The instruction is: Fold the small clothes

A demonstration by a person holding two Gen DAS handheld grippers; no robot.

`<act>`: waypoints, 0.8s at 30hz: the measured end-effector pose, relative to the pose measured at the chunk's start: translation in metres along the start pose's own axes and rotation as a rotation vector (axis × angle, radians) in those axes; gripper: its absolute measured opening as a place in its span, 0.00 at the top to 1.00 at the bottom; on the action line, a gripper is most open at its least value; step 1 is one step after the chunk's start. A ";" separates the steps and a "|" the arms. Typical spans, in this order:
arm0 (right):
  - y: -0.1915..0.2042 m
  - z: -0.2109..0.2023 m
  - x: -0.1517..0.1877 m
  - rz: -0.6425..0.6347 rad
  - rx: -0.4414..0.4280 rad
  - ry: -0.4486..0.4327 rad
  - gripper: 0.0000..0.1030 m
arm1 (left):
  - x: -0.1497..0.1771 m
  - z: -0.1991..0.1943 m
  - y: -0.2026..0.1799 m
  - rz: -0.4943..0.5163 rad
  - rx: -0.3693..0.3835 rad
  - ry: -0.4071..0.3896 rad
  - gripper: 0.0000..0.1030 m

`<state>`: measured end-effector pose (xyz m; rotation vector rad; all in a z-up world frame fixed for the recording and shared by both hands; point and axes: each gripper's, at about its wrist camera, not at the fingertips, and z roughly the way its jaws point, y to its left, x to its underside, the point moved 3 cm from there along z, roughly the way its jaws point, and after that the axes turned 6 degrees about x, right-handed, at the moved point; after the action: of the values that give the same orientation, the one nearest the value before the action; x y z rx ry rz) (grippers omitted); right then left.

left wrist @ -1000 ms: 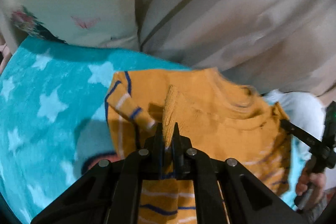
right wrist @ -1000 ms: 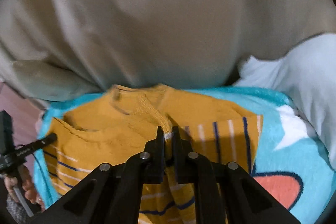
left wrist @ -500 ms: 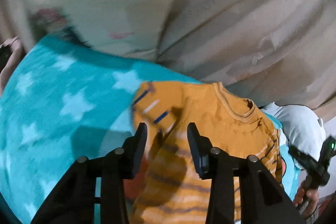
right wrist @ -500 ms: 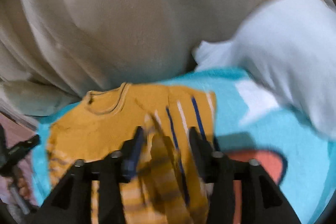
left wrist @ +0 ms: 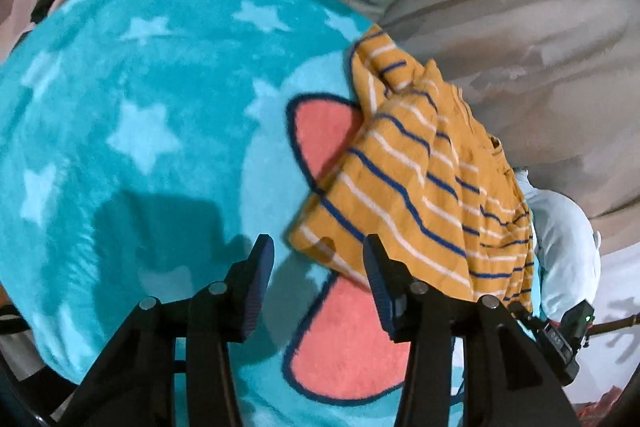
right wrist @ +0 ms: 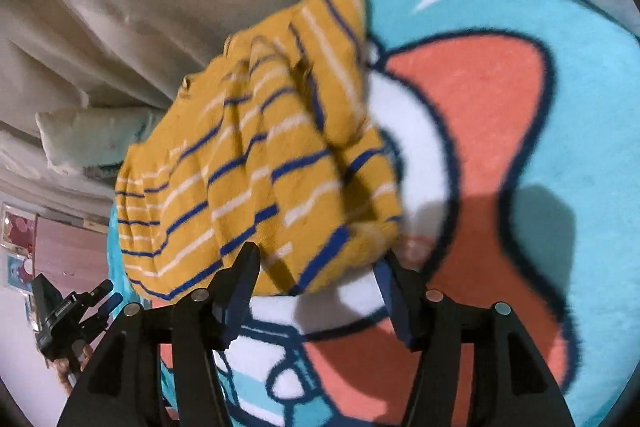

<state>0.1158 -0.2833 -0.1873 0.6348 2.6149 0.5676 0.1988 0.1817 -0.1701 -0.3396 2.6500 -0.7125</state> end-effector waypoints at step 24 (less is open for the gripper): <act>-0.005 -0.031 -0.011 0.084 -0.158 0.045 0.91 | -0.003 -0.004 -0.043 -0.046 0.066 0.065 0.90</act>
<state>0.1089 -0.3021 -0.1607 0.6908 2.5620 0.8140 0.2055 0.1483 -0.1443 -0.3663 2.6804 -0.8367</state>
